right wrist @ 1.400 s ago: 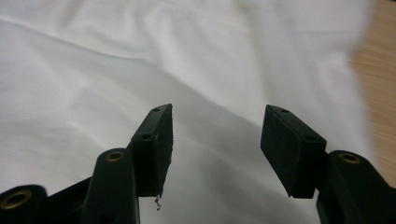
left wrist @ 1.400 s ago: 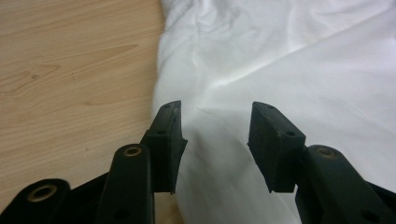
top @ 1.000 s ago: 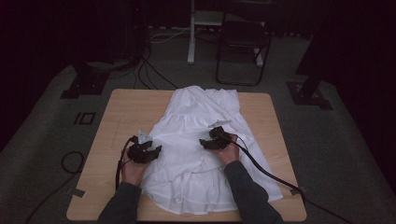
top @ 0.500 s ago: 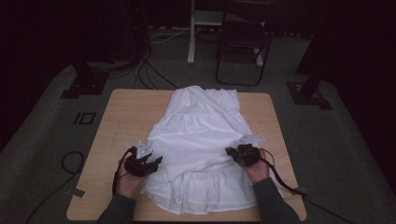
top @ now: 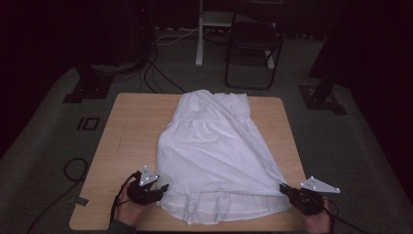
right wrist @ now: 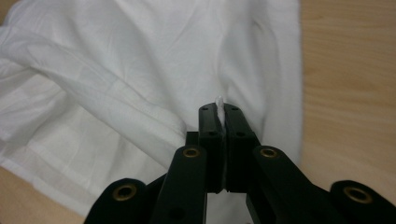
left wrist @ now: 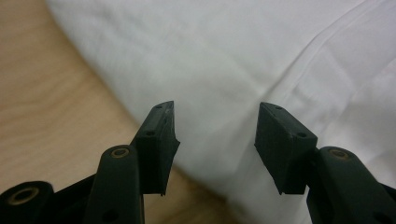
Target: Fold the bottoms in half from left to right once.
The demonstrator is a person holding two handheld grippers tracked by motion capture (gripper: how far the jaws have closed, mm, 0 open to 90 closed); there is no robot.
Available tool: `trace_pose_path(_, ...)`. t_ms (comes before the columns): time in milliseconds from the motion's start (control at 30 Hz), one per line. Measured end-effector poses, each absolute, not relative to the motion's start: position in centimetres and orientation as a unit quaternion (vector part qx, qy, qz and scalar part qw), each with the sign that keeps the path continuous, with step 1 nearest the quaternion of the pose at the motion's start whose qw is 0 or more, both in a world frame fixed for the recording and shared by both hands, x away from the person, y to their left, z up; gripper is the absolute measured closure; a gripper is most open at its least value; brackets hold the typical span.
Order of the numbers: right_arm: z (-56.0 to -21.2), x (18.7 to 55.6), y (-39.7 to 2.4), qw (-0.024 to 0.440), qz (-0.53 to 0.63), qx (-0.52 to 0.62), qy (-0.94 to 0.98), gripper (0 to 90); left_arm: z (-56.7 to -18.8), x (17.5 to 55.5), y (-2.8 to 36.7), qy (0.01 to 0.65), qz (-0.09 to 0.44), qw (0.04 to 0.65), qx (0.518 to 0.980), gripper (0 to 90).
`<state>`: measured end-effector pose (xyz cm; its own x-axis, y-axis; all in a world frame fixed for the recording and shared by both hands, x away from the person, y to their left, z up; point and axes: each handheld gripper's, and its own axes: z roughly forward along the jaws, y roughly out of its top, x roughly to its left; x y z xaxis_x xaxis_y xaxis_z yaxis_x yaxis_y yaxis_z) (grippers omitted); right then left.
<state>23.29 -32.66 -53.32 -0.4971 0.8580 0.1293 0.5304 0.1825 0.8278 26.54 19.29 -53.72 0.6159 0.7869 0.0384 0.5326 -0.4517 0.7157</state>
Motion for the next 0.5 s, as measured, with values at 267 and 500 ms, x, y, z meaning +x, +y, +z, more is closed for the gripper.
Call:
trace_pose_path(267,-54.3,22.3,-34.1,0.179,0.442,0.486,0.732,85.9,-55.3,25.2,18.2,0.374,0.131,0.347,0.85,44.8)
trace_pose_path(500,-55.3,22.7,-34.1,0.177,0.437,0.496,0.729,83.1,-54.8,24.5,18.8,0.355,0.129,0.364,0.852,88.8)
